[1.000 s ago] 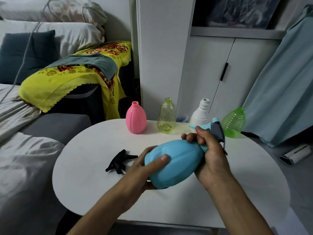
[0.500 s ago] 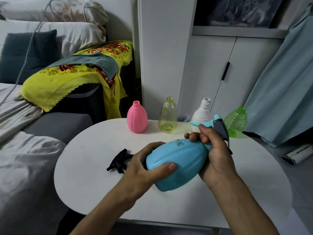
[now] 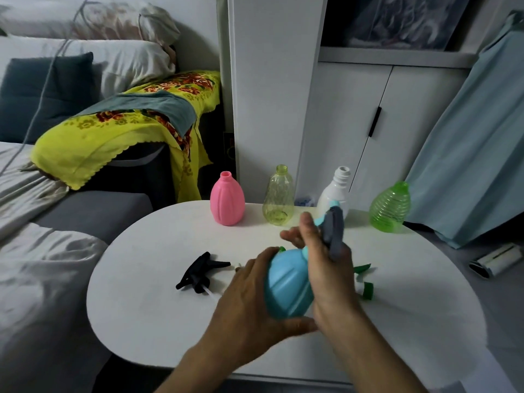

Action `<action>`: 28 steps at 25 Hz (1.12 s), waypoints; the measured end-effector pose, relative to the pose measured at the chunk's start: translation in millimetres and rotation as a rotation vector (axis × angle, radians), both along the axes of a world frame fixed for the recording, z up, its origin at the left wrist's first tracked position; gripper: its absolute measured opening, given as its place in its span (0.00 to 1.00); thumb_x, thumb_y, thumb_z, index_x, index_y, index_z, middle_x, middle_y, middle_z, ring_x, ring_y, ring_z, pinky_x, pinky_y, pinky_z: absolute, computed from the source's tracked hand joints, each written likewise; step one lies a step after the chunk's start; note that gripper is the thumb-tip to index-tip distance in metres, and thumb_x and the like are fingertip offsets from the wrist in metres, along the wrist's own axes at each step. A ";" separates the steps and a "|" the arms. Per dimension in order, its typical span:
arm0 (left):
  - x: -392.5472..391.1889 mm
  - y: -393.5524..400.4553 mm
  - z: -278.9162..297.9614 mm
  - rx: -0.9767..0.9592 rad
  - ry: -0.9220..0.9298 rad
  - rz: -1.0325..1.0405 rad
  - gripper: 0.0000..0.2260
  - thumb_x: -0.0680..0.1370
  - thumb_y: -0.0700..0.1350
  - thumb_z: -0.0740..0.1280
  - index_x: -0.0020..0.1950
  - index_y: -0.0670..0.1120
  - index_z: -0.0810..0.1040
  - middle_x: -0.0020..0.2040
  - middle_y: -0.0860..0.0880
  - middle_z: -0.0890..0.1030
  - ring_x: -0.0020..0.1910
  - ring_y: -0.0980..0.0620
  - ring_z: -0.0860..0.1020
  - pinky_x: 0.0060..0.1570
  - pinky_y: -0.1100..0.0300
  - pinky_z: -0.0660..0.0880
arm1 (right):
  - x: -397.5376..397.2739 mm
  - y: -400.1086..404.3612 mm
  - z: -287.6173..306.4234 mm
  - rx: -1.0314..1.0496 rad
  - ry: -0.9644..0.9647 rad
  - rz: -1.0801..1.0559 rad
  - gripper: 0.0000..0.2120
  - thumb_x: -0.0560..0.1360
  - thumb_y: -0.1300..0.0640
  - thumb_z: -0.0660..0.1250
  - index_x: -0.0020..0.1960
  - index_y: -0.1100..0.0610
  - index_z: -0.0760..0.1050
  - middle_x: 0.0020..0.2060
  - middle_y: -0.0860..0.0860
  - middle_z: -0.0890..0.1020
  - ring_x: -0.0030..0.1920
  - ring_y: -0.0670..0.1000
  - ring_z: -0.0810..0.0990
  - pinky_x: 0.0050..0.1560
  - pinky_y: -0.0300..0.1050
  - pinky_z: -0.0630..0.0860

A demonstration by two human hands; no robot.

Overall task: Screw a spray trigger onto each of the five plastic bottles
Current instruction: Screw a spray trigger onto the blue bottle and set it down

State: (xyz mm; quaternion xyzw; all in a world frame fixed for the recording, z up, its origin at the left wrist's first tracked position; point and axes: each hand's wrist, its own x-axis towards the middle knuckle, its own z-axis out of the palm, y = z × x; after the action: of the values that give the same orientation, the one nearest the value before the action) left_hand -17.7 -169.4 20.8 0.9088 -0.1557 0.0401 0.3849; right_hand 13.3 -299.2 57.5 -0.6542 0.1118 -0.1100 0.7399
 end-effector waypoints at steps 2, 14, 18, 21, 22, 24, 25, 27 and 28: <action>3.8 -3.4 -4.1 -0.185 0.040 0.055 0.44 0.55 0.68 0.77 0.66 0.59 0.65 0.58 0.60 0.78 0.54 0.62 0.78 0.54 0.58 0.79 | -6.9 10.0 -2.4 -0.124 0.035 0.115 0.18 0.62 0.32 0.73 0.45 0.41 0.81 0.42 0.41 0.86 0.43 0.41 0.84 0.46 0.43 0.79; 160.9 172.3 -15.2 -0.554 -0.058 0.510 0.37 0.53 0.56 0.82 0.60 0.56 0.74 0.51 0.53 0.81 0.48 0.54 0.81 0.34 0.66 0.78 | -12.7 14.6 -18.1 -0.629 -0.032 0.546 0.15 0.65 0.40 0.69 0.51 0.37 0.76 0.46 0.38 0.83 0.52 0.33 0.76 0.51 0.31 0.73; 193.6 200.2 -45.5 -0.527 -0.109 0.533 0.32 0.60 0.49 0.83 0.55 0.68 0.70 0.53 0.58 0.76 0.50 0.57 0.78 0.37 0.63 0.79 | -7.3 19.3 -21.6 -1.138 -0.242 0.608 0.17 0.68 0.39 0.64 0.55 0.40 0.76 0.50 0.38 0.81 0.53 0.41 0.77 0.52 0.37 0.71; 209.3 205.3 -59.4 -0.556 -0.091 0.544 0.33 0.61 0.48 0.83 0.51 0.73 0.68 0.54 0.59 0.75 0.51 0.57 0.78 0.39 0.63 0.77 | -2.8 19.2 -30.6 -1.271 -0.405 0.594 0.15 0.59 0.41 0.69 0.43 0.43 0.81 0.35 0.37 0.82 0.35 0.42 0.82 0.33 0.32 0.75; 212.9 205.9 -63.9 -0.565 -0.083 0.544 0.33 0.61 0.47 0.83 0.51 0.74 0.68 0.54 0.59 0.75 0.51 0.58 0.78 0.40 0.63 0.76 | -1.8 20.5 -31.5 -1.282 -0.417 0.589 0.14 0.56 0.40 0.69 0.40 0.43 0.80 0.32 0.37 0.81 0.31 0.41 0.81 0.30 0.31 0.74; 216.8 208.6 -71.2 -0.577 -0.072 0.539 0.34 0.62 0.46 0.83 0.55 0.72 0.68 0.55 0.59 0.75 0.52 0.57 0.78 0.40 0.64 0.77 | -1.0 22.4 -34.5 -1.305 -0.410 0.614 0.14 0.55 0.40 0.69 0.39 0.43 0.80 0.31 0.37 0.80 0.29 0.41 0.80 0.28 0.30 0.73; 218.2 210.5 -72.5 -0.576 -0.063 0.531 0.34 0.62 0.46 0.83 0.58 0.68 0.68 0.55 0.59 0.75 0.52 0.57 0.78 0.40 0.65 0.77 | -2.5 22.1 -33.1 -1.317 -0.380 0.643 0.14 0.55 0.40 0.70 0.39 0.43 0.80 0.31 0.37 0.81 0.30 0.42 0.80 0.29 0.31 0.74; 220.0 213.5 -72.6 -0.567 -0.048 0.526 0.36 0.61 0.48 0.83 0.62 0.65 0.67 0.56 0.58 0.76 0.53 0.57 0.78 0.39 0.66 0.77 | -4.3 20.0 -33.9 -1.324 -0.327 0.670 0.14 0.57 0.42 0.70 0.41 0.44 0.80 0.35 0.38 0.82 0.32 0.43 0.81 0.32 0.36 0.76; 220.3 213.3 -71.6 -0.567 -0.044 0.531 0.37 0.61 0.49 0.83 0.61 0.65 0.67 0.56 0.59 0.75 0.53 0.56 0.78 0.39 0.67 0.77 | -3.8 18.8 -32.3 -1.321 -0.288 0.682 0.14 0.60 0.43 0.70 0.44 0.46 0.80 0.38 0.39 0.83 0.35 0.45 0.82 0.34 0.40 0.76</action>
State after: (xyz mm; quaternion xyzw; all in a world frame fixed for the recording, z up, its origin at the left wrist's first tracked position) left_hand 202.5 44.0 -50.8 0.7741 0.0939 0.1993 0.5935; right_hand 9.5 -280.4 25.2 -0.9390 -0.2835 -0.0036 0.1946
